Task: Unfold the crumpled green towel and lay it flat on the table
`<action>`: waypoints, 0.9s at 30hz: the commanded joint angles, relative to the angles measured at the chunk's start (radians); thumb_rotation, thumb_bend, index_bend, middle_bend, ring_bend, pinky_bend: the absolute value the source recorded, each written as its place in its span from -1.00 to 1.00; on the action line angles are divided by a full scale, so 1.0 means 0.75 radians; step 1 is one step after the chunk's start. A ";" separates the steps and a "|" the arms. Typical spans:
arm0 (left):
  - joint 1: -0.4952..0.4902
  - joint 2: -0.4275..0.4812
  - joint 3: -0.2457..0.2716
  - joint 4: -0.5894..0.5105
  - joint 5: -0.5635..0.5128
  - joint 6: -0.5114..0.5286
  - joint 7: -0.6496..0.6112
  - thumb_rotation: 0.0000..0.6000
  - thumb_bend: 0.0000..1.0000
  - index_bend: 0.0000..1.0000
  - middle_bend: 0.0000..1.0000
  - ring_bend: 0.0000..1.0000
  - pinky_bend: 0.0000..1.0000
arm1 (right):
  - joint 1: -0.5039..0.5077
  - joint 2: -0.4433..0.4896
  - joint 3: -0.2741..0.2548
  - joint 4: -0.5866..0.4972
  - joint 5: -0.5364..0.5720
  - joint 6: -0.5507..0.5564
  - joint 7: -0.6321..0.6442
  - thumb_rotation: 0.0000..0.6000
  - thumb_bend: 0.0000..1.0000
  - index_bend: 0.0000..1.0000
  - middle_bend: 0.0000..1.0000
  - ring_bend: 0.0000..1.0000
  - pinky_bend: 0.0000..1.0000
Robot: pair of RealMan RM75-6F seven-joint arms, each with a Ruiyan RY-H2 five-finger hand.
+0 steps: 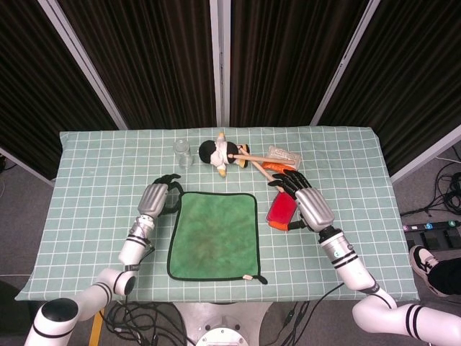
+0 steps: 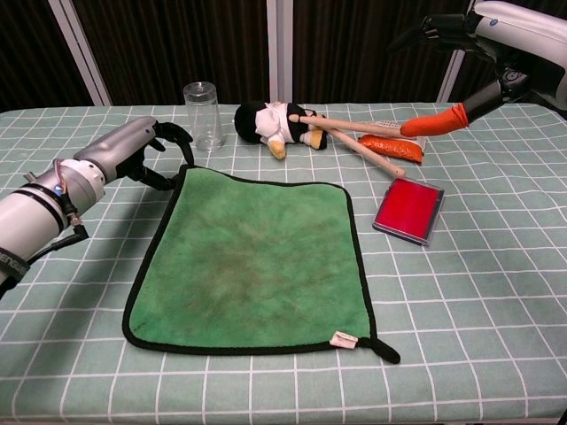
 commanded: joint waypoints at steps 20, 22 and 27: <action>0.165 0.301 -0.079 -0.218 -0.154 0.025 0.220 1.00 -0.39 -0.31 -0.47 -0.63 -0.57 | -0.045 0.095 -0.025 -0.013 -0.002 0.023 -0.042 0.74 -1.00 -0.53 -0.72 -1.00 -1.00; 0.205 0.365 -0.076 -0.299 -0.162 0.060 0.258 1.00 -0.40 -0.31 -0.47 -0.63 -0.57 | -0.065 0.128 -0.039 -0.017 0.006 0.026 -0.059 0.78 -0.98 -0.53 -0.72 -1.00 -1.00; 0.317 0.540 -0.051 -0.550 -0.172 0.155 0.344 1.00 -0.40 -0.31 -0.47 -0.63 -0.57 | -0.140 0.205 -0.081 -0.020 0.016 0.080 -0.113 0.81 -0.95 -0.53 -0.77 -1.00 -1.00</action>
